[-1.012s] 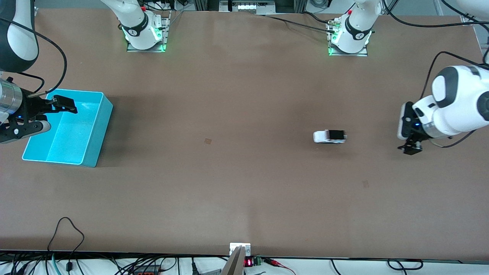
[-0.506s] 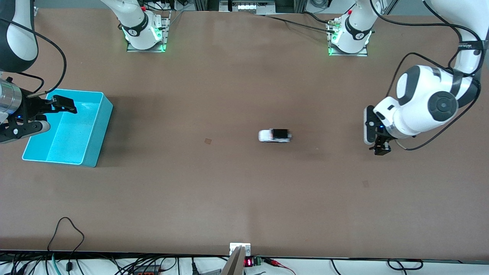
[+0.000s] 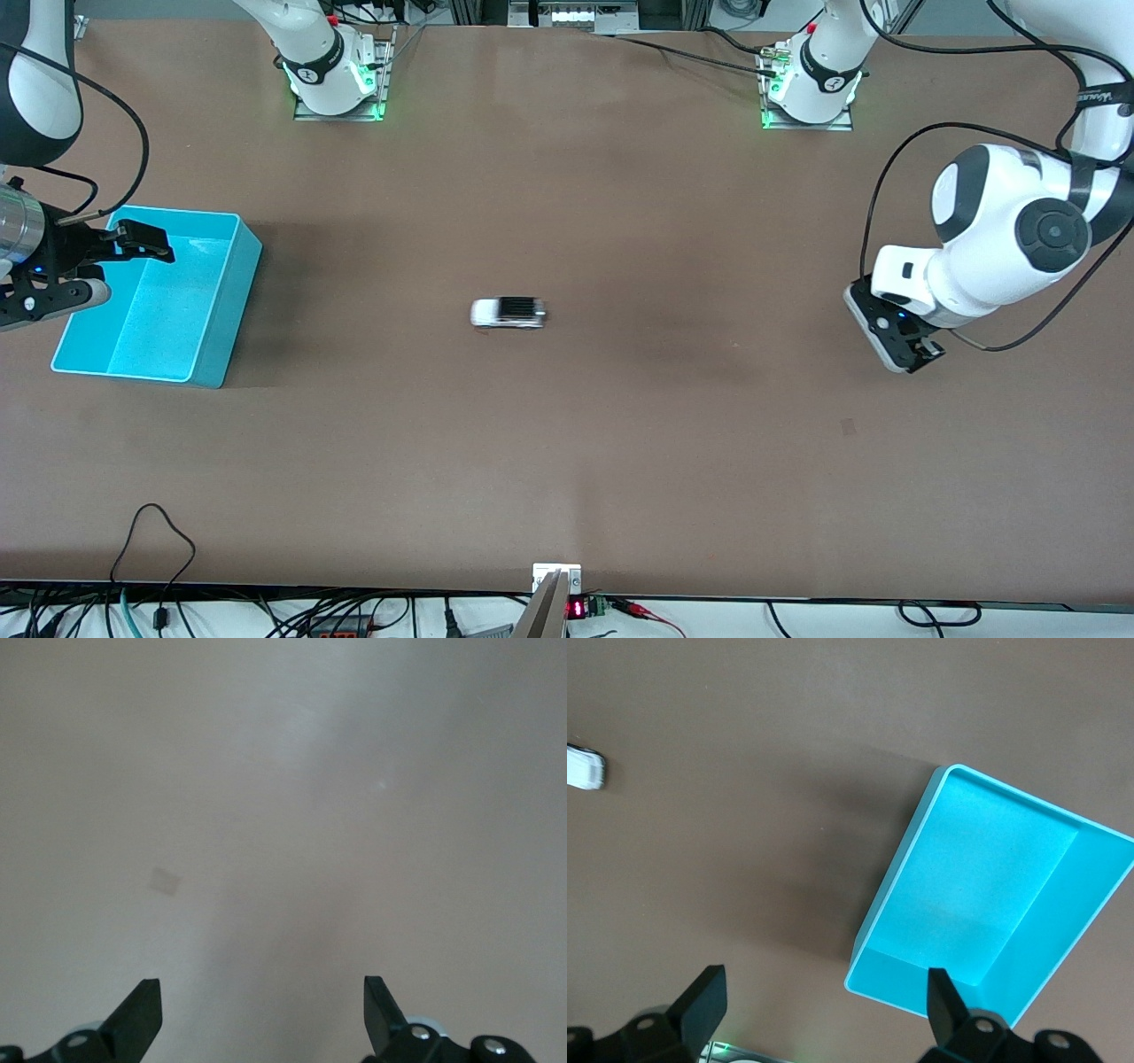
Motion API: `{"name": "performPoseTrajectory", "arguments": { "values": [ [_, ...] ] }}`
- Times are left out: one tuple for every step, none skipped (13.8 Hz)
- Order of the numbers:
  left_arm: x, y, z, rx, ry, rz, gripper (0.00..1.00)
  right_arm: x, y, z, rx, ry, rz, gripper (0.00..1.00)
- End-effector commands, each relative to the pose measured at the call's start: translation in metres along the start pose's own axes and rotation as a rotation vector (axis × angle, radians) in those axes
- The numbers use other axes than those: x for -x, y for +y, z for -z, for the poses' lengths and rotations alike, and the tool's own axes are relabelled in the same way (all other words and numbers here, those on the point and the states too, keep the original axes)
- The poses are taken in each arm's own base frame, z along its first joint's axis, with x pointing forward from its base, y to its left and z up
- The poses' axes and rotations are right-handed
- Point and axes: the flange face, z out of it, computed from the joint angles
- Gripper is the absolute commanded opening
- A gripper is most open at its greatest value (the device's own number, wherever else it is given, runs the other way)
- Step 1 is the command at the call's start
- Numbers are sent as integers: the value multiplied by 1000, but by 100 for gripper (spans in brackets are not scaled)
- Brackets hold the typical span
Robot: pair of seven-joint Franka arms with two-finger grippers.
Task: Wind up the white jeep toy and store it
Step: 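Release the jeep to roll toward the cyan bin, withdraw left gripper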
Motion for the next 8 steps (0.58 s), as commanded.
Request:
{"name": "performPoseTrajectory", "arguments": {
  "values": [
    [-12,0,25,-35,21,140,100,9,2,6,-5,-20,-10,100],
    [-14,-2,31,-45,25,192,100,9,4,5,-6,-26,-7,100],
    [-9,-9,39,-58,34,251,100,9,4,3,-3,-32,-7,100],
    [-8,-13,45,-67,43,311,100,9,4,3,0,-33,-6,100],
    [-3,-17,49,-76,46,388,100,8,2,3,2,-34,-4,100],
    [-1,-23,59,-88,58,457,100,6,0,1,1,-38,2,100],
    [5,-28,67,-80,69,516,100,4,-3,-3,-7,-50,7,100],
    [7,-29,71,-55,79,555,100,3,-5,-11,-19,-71,7,100]
  ]
}}
